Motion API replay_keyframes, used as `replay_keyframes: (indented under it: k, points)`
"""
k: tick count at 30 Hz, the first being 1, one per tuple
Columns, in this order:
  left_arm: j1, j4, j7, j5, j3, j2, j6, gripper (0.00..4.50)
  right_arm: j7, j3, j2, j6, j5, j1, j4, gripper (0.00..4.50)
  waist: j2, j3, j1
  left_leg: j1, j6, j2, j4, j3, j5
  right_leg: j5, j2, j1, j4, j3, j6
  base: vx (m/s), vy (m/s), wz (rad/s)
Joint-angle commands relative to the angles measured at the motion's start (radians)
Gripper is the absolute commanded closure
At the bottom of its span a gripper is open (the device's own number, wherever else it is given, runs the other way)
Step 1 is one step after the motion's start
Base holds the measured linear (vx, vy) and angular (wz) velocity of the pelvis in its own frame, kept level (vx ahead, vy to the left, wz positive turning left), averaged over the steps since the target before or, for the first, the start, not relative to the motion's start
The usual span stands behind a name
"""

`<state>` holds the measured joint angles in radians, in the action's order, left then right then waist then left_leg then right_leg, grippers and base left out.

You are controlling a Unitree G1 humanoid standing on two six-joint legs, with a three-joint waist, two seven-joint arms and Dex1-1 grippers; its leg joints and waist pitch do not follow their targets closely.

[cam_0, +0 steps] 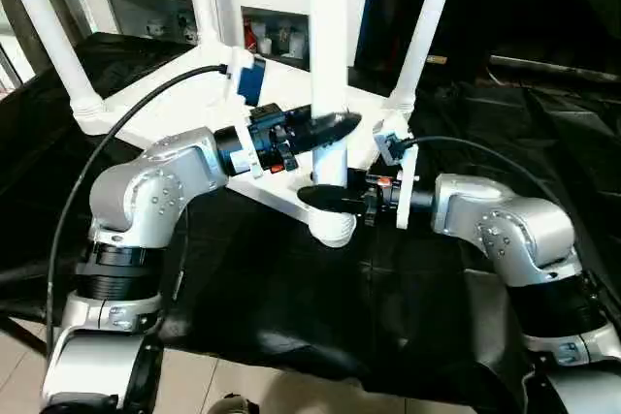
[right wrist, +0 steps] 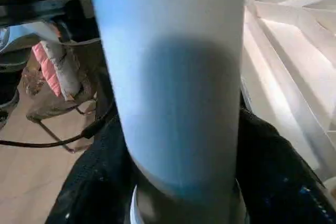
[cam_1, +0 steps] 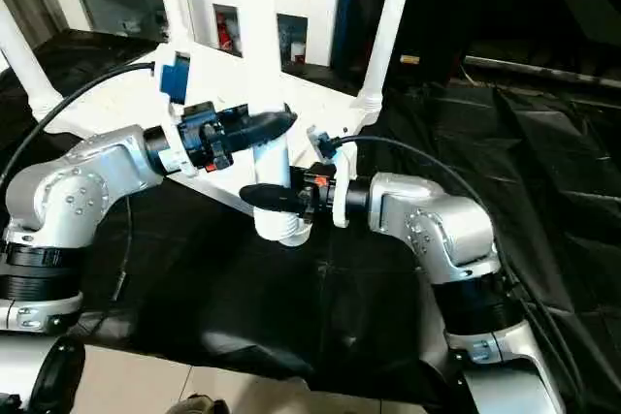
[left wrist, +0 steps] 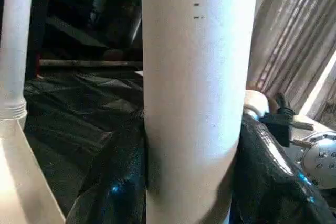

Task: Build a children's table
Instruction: Pick table leg

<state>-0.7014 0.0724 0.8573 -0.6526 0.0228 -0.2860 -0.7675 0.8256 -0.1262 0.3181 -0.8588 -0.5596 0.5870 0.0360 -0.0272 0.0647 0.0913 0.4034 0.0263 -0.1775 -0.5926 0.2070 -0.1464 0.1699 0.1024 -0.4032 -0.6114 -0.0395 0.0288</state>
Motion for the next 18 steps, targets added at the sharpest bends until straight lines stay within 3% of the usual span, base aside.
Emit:
replay_keyframes:
  k: [1,8,18]
  points:
    - [-0.019,-0.01,0.026,0.001,-0.022,0.002,-0.01,2.61,-0.022,0.04,0.024,-0.002,0.013,0.012,0.011,1.45,0.006,-0.08,0.002,-0.039,0.085,-0.041,0.074,-0.026,-0.286,0.238,0.035,0.031,0.066,0.027,-0.181,0.0,0.0,0.0]
    - [-0.008,-0.02,0.067,0.003,-0.059,-0.022,-0.019,2.61,0.028,0.035,0.055,-0.012,-0.001,0.03,0.028,1.44,0.003,-0.079,0.001,-0.039,0.079,-0.042,0.073,-0.026,-0.291,0.264,0.035,0.032,0.068,0.028,-0.178,0.0,0.0,0.0]
    - [-0.023,0.019,0.014,0.036,-0.061,-0.005,0.003,2.61,0.072,0.002,0.062,0.01,-0.004,0.029,-0.02,1.44,0.0,-0.079,0.003,-0.039,0.078,-0.042,0.072,-0.025,-0.284,0.27,0.037,0.032,0.069,0.028,-0.176,0.0,0.0,0.0]
